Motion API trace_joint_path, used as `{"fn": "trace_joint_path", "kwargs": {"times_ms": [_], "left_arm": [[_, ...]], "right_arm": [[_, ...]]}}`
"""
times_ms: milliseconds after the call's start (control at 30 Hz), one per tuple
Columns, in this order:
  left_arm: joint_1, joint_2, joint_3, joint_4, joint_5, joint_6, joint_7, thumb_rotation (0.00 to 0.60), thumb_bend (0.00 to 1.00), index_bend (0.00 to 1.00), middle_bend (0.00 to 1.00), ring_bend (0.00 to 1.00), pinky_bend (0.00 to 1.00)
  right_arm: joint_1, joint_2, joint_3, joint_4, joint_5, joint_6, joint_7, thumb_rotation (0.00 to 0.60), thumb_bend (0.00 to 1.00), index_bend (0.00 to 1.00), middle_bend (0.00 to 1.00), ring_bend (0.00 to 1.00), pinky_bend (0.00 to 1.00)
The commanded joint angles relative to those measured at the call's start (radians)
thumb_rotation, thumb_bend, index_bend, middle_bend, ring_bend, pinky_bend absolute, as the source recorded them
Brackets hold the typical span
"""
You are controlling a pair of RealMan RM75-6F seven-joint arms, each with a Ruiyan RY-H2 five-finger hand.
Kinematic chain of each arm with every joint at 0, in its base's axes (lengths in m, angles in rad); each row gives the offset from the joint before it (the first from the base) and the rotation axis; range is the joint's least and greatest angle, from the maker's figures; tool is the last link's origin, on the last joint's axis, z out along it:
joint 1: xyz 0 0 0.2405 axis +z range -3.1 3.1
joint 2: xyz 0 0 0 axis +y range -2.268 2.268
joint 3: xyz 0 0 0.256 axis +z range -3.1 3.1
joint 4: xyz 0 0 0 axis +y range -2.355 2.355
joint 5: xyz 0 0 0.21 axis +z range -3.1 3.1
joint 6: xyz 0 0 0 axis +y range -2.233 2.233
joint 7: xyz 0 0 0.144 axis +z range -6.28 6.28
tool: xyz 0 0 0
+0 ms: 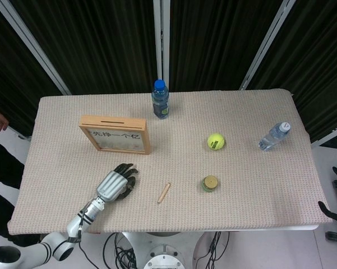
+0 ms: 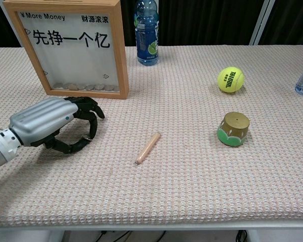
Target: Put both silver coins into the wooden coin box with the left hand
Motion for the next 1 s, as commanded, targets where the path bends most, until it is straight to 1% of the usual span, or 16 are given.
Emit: {"fn": "trace_joint_path", "kwargs": {"times_ms": [33,600,1000], "left_arm": [[0.0,0.001,-0.001,0.001,-0.001,0.001,0.001,0.6,0.32,0.5,0.23,0.09,0.17],[-0.003,0.008,-0.01,-0.01,-0.012,0.008,0.001,0.6,0.33,0.52,0.23,0.09,0.17],[-0.006,0.011,-0.008,-0.018,-0.015,0.002,0.002,0.6,0.36,0.55,0.23,0.09,0.17]], "right_arm": [[0.0,-0.002,-0.001,0.003,0.002,-0.002,0.001,0.6,0.18,0.0,0.0,0.0,0.0],[0.003,-0.001,-0.001,0.007,0.012,-0.021,0.006,0.6,0.18,0.0,0.0,0.0,0.0],[0.004,0.001,0.0,0.007,0.012,-0.024,0.008,0.6,0.18,0.0,0.0,0.0,0.0]]}}
